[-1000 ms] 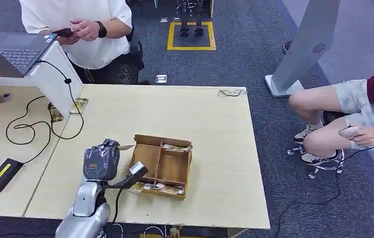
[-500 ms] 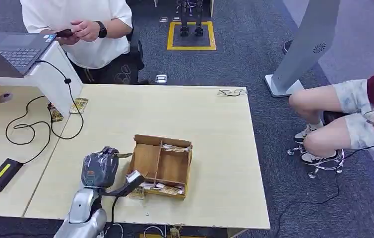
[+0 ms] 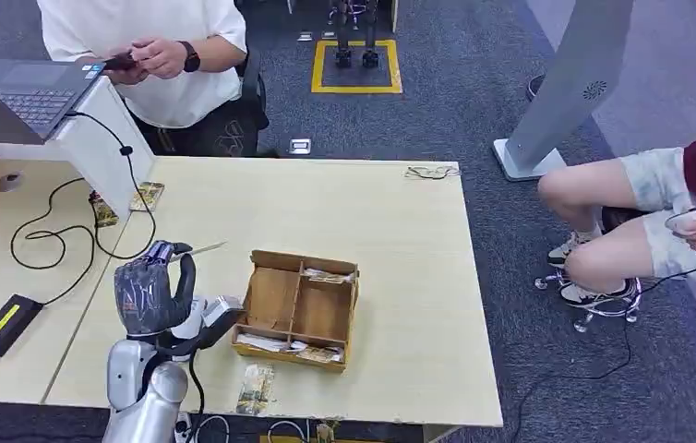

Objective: Pass the card to the sensor for recognition and then transmit it.

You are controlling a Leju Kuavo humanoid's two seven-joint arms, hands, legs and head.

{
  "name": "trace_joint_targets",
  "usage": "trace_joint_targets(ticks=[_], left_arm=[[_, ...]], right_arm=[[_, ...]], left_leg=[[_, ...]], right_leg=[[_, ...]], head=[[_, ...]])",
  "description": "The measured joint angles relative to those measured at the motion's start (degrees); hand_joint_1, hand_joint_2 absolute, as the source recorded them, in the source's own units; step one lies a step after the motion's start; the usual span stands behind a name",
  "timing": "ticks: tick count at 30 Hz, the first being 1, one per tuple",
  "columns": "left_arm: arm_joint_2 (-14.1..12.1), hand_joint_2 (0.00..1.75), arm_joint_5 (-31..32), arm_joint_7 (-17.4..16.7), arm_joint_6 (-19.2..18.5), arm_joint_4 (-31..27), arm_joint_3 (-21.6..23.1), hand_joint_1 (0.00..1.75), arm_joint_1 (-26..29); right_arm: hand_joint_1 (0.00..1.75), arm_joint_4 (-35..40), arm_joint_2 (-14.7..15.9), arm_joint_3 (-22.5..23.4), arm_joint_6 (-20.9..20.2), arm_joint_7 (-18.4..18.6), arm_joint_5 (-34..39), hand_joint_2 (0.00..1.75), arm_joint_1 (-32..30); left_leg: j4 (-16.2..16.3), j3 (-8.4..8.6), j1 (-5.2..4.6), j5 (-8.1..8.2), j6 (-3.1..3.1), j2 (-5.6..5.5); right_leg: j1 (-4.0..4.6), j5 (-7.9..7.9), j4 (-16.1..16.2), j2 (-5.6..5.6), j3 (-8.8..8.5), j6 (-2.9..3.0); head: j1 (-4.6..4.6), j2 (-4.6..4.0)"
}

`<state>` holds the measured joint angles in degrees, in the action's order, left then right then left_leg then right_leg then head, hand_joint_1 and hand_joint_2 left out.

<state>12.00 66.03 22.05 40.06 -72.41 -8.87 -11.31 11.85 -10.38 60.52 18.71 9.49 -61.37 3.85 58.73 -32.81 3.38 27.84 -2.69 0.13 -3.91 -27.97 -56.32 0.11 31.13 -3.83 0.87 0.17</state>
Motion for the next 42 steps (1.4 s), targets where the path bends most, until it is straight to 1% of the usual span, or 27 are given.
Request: trace_joint_targets(ticks=[3,6,8,10,15,16,18,20,21,22,24,25,28,31,33,35,37,42], left_arm=[[0.5,1.75,1.8,-0.4,0.0,0.0,-0.9,1.75,0.0],[0.8,1.75,8.1,-3.0,0.0,-0.7,-2.1,1.75,0.1],[0.8,1.75,10.2,-5.0,0.0,-0.7,-2.6,1.75,0.1],[0.7,1.75,10.8,-5.7,0.0,-0.7,-2.9,1.75,0.1],[0.5,1.75,11.3,-5.7,0.0,-0.7,-3.1,1.75,0.1],[0.4,1.75,12.0,-6.8,0.0,-0.7,-3.1,1.75,0.1],[-0.2,1.75,13.8,-10.8,0.0,-0.7,-3.1,1.75,0.1],[-1.7,1.75,17.1,-18.1,0.0,0.3,-2.5,1.75,-0.2],[-2.6,1.75,18.4,-22.2,0.0,1.3,-1.9,1.75,-0.3],[-3.6,1.75,19.7,-25.6,-0.1,2.7,-1.0,1.75,-0.6],[-5.6,1.75,20.4,-30.1,-0.3,5.9,0.6,1.75,-1.7],[-6.6,1.75,20.6,-31.5,-0.3,7.4,1.4,1.75,-2.0],[-8.3,1.75,20.8,-33.7,-0.2,10.9,3.8,1.75,-2.3],[-9.6,1.75,21.1,-36.7,-0.5,15.6,5.8,1.75,-3.7],[-10.6,1.75,21.2,-39.3,-2.0,19.2,7.6,1.75,-4.6],[-11.4,1.75,21.2,-40.7,-3.1,21.6,9.3,1.75,-5.2],[-12.0,1.75,21.2,-41.4,-3.6,23.6,10.9,1.75,-5.9],[-12.9,1.75,21.2,-41.5,-4.3,27.1,13.0,1.75,-7.1]], right_arm=[[0.00,0.0,0.0,0.0,-0.1,0.0,0.0,1.75,0.0],[0.00,0.0,0.0,0.0,-0.4,0.0,-0.1,1.75,0.0],[0.00,0.0,0.0,0.0,-0.8,0.0,-0.2,1.75,0.0],[0.00,0.0,0.0,0.0,-0.8,0.0,-0.3,1.75,0.0],[0.00,0.0,0.0,0.0,-0.9,0.0,-0.7,1.75,0.0],[0.00,0.0,0.0,0.0,-0.9,0.0,-0.9,1.75,0.0],[0.00,0.0,0.0,0.0,-1.0,0.0,-1.0,1.75,0.0],[0.00,0.0,0.0,0.0,-1.3,0.1,-1.1,1.75,0.0],[0.00,0.0,0.0,-0.1,-1.4,0.2,-1.1,1.75,0.0],[0.00,0.0,0.0,-0.1,-1.6,0.2,-1.0,1.75,0.0],[0.00,0.0,0.0,-0.3,-1.6,0.5,-0.8,1.75,0.1],[0.00,0.0,0.0,-0.4,-1.6,0.6,-0.8,1.75,0.1],[0.00,0.0,0.0,-0.5,-1.7,0.7,-0.8,1.75,0.1],[0.00,0.0,0.0,-0.5,-1.7,0.7,-0.9,1.75,0.1],[0.00,0.0,0.0,-0.5,-1.8,0.7,-0.9,1.75,0.1],[0.00,0.0,0.0,-0.5,-1.9,0.7,-1.0,1.75,0.1],[0.00,0.0,0.0,-0.5,-2.0,0.7,-1.0,1.75,0.1],[0.00,0.0,0.1,-0.5,-2.0,0.7,-1.0,1.75,0.1]], left_leg=[[0.0,0.00,0.00,0.00,0.00,0.01],[0.0,0.00,0.00,0.00,0.00,0.01],[0.0,0.00,0.00,0.00,0.00,0.01],[0.0,0.00,0.00,0.00,0.00,0.01],[0.0,0.00,0.00,0.00,0.00,0.01],[0.0,0.00,0.00,0.00,0.00,0.01],[0.0,0.00,0.00,0.00,0.00,0.01],[0.0,0.03,0.00,0.00,0.00,0.02],[0.0,0.03,0.00,0.00,0.00,0.03],[0.0,0.03,0.01,0.00,0.00,0.03],[0.0,0.03,0.02,-0.01,-0.01,0.02],[0.0,0.03,0.02,-0.01,-0.01,0.02],[0.0,0.01,0.01,-0.01,-0.01,0.05],[0.0,0.00,-0.01,-0.01,0.00,0.04],[0.0,0.00,-0.01,-0.01,0.00,0.04],[0.0,0.01,0.00,-0.01,0.00,0.05],[0.0,0.00,0.00,-0.01,0.00,0.02],[0.0,0.01,0.00,-0.01,0.00,0.02]], right_leg=[[0.00,0.00,0.0,0.01,-0.01,0.00],[0.00,0.00,0.0,0.01,0.00,0.00],[0.00,0.00,0.0,0.01,0.01,0.00],[0.00,0.00,0.0,0.01,0.00,0.00],[0.00,0.00,0.0,0.01,0.00,0.00],[0.00,0.00,0.0,0.01,0.00,0.00],[0.00,0.00,0.0,0.01,0.01,0.00],[0.00,0.00,0.0,0.02,0.03,0.00],[0.00,0.00,0.0,0.04,0.05,0.00],[0.01,0.00,0.0,0.04,0.06,0.00],[0.02,0.00,0.0,0.02,0.04,0.00],[0.02,0.00,0.0,0.03,0.03,0.00],[0.00,0.00,0.0,0.06,0.04,0.00],[-0.01,0.01,0.0,0.05,0.03,0.00],[-0.01,0.01,0.0,0.05,0.05,0.00],[0.00,0.01,0.0,0.06,0.06,0.00],[0.00,0.00,0.0,0.02,0.04,0.00],[0.00,0.01,0.0,0.03,0.00,0.00]], head=[[0.00,0.00],[0.00,0.00],[0.00,0.00],[0.00,0.00],[0.00,0.00],[-0.02,0.00],[0.00,0.00],[0.00,0.00],[0.00,0.00],[0.02,0.00],[-0.02,0.00],[0.00,0.00],[-0.02,0.00],[-0.02,0.00],[0.00,0.00],[0.00,0.00],[0.00,0.00],[-0.02,0.00]])
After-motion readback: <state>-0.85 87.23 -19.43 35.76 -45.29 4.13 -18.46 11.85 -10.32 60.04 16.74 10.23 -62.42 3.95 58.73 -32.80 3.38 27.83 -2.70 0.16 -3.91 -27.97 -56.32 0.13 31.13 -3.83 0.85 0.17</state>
